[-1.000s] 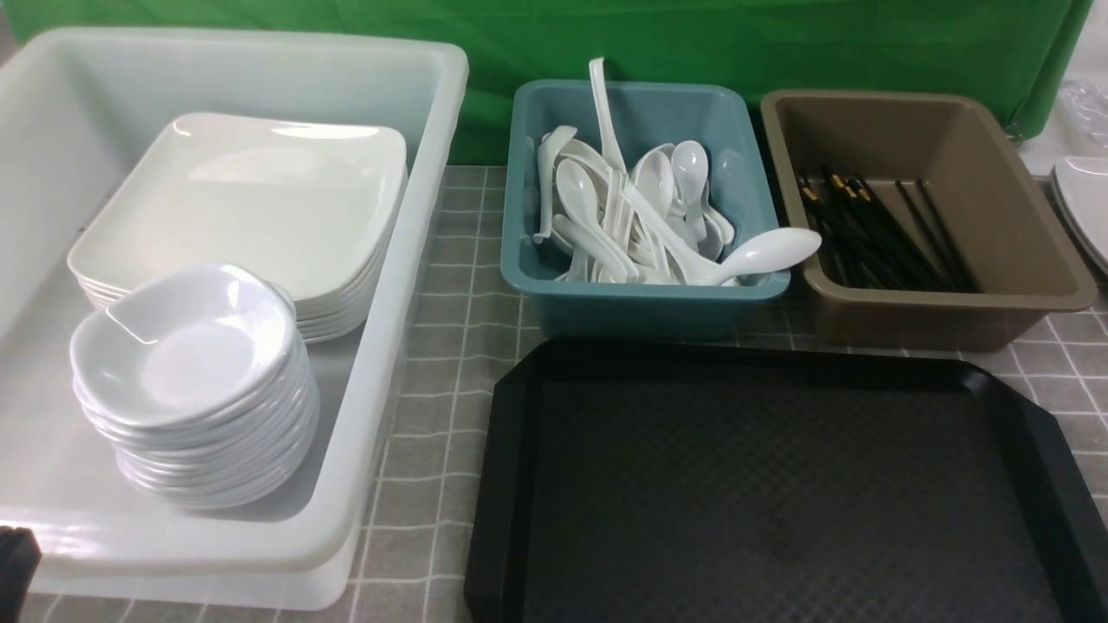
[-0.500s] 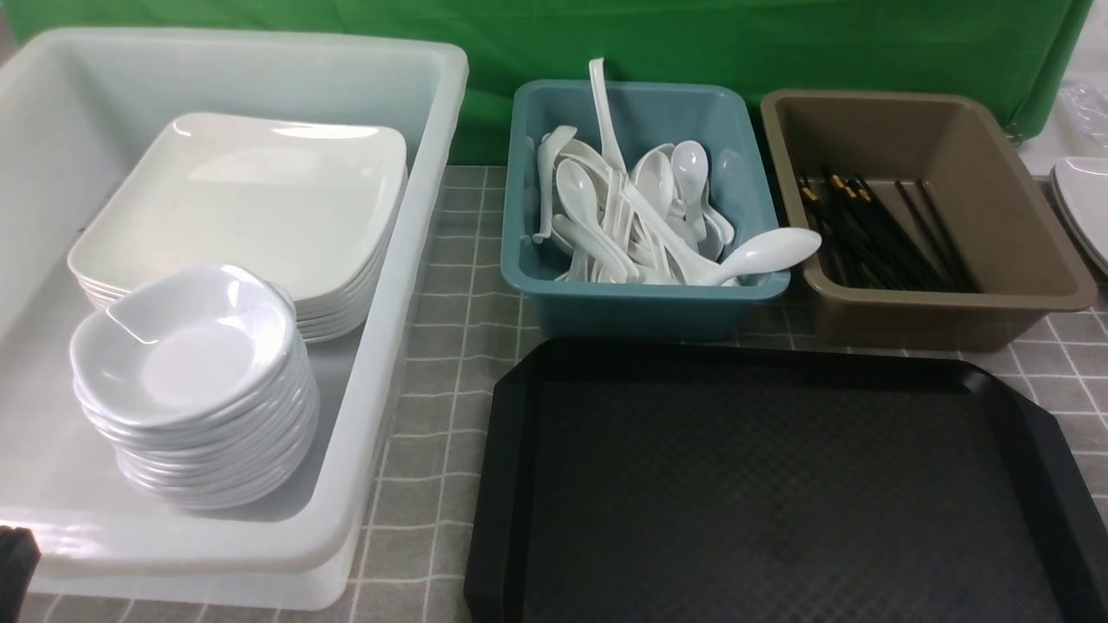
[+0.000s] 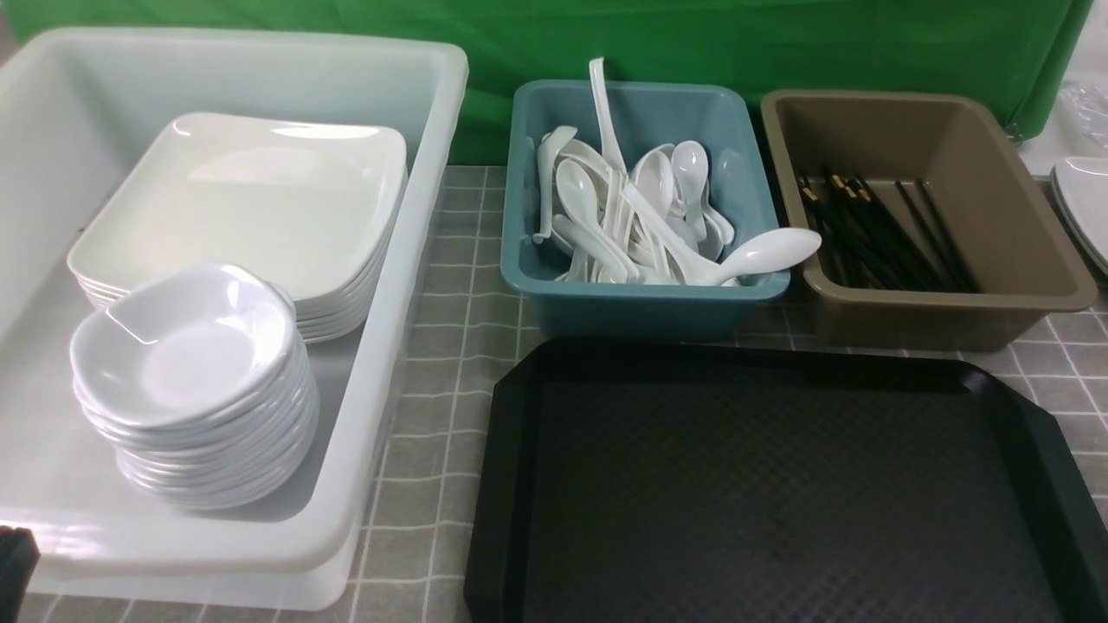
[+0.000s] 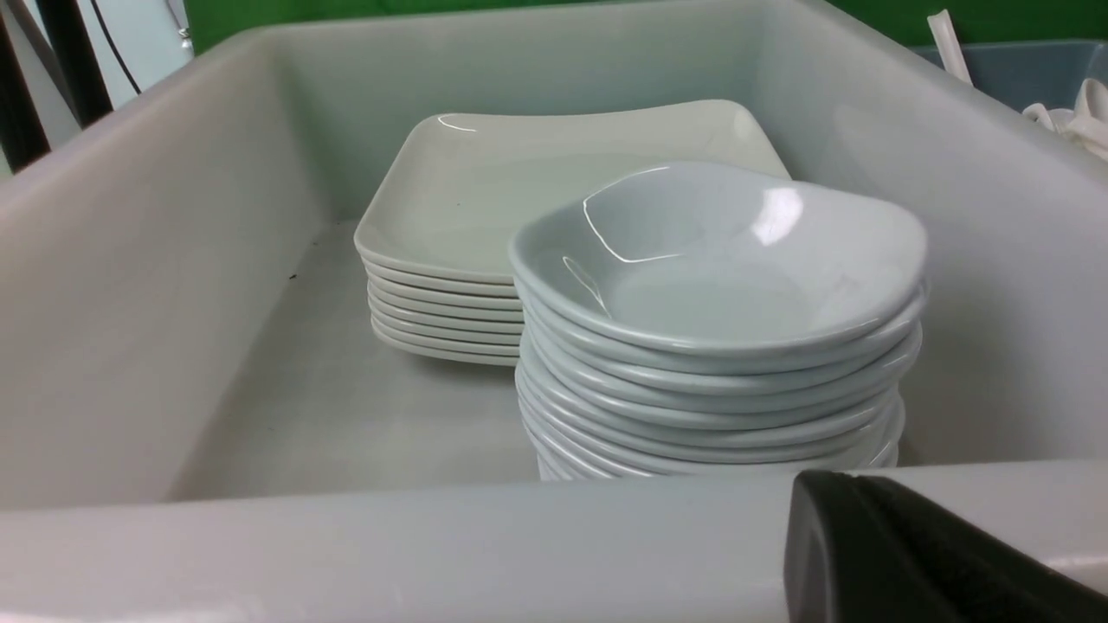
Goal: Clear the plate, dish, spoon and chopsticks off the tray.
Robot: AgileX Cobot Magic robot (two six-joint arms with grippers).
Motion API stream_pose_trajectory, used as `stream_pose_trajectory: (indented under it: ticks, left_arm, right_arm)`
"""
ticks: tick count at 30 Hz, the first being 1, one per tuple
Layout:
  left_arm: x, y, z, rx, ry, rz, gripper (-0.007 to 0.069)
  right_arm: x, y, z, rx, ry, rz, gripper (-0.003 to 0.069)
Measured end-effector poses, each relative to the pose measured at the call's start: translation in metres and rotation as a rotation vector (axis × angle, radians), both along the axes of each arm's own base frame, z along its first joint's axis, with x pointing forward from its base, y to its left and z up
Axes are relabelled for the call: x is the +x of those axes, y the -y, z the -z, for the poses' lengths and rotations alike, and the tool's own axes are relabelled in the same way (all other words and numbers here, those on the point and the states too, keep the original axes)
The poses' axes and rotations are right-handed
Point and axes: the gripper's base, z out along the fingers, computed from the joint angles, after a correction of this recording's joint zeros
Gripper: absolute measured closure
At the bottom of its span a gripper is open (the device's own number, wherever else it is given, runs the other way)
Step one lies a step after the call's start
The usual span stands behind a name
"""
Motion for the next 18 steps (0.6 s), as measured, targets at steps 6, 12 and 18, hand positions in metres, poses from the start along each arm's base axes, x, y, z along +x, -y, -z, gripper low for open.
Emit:
stream_pose_trajectory:
  ticks: [6,12,18]
  left_arm:
    - [0.0,-0.0002,0.0001,0.008,0.0,-0.001,0.0622]
    - [0.0,-0.0002,0.0002,0.013,-0.001,0.0,0.062]
    - [0.0,-0.0002,0.0001,0.022,0.0,0.0,0.0621]
  right_arm:
    - [-0.0038,0.0006,-0.0007,0.051,0.026,0.021,0.0421]
    - [-0.0039,0.0027,-0.0004,0.052,0.024,0.061,0.0421]
    - [-0.0039,0.0031,-0.0004,0.062,0.023,0.072,0.0421]
